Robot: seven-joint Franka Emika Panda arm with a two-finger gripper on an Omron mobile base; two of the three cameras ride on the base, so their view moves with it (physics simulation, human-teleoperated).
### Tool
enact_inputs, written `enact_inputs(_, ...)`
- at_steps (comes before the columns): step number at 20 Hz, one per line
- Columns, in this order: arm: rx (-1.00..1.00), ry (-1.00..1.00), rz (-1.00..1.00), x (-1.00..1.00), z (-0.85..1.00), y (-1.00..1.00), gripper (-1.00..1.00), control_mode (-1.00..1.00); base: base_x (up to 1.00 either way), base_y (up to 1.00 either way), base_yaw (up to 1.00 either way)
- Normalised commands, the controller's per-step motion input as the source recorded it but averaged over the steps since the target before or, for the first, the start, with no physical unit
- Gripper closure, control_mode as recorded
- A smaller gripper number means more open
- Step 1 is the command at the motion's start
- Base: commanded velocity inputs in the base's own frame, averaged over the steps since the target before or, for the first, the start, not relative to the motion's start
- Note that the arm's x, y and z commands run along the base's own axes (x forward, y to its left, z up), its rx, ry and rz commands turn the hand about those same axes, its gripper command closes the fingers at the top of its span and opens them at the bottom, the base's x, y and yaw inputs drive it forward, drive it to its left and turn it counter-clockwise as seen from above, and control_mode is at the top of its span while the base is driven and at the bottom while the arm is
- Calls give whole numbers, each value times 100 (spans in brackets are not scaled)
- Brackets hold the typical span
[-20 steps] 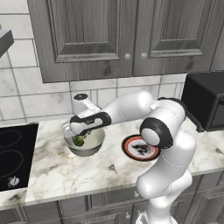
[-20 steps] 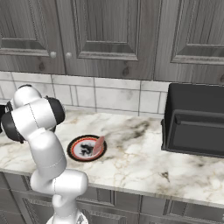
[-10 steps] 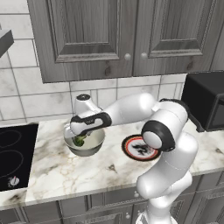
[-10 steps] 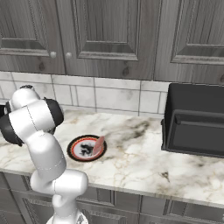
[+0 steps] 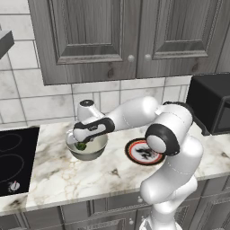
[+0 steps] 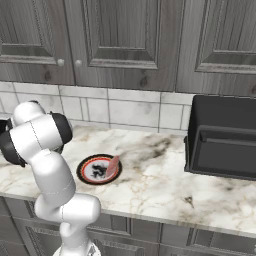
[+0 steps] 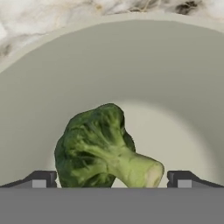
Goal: Place the steak on the plate and place the broccoli on the same plate.
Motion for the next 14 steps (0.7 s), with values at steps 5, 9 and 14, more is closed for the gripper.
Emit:
enact_inputs(5,0,-1,0,-1,-5,0,-100,-100,0,0,0)
enact_inputs(9,0,-9,0,1,-1,0,-100,-100,0,0,0)
enact_inputs(14,0,-8,2,0,-4,0,-100,-100,0,0,0)
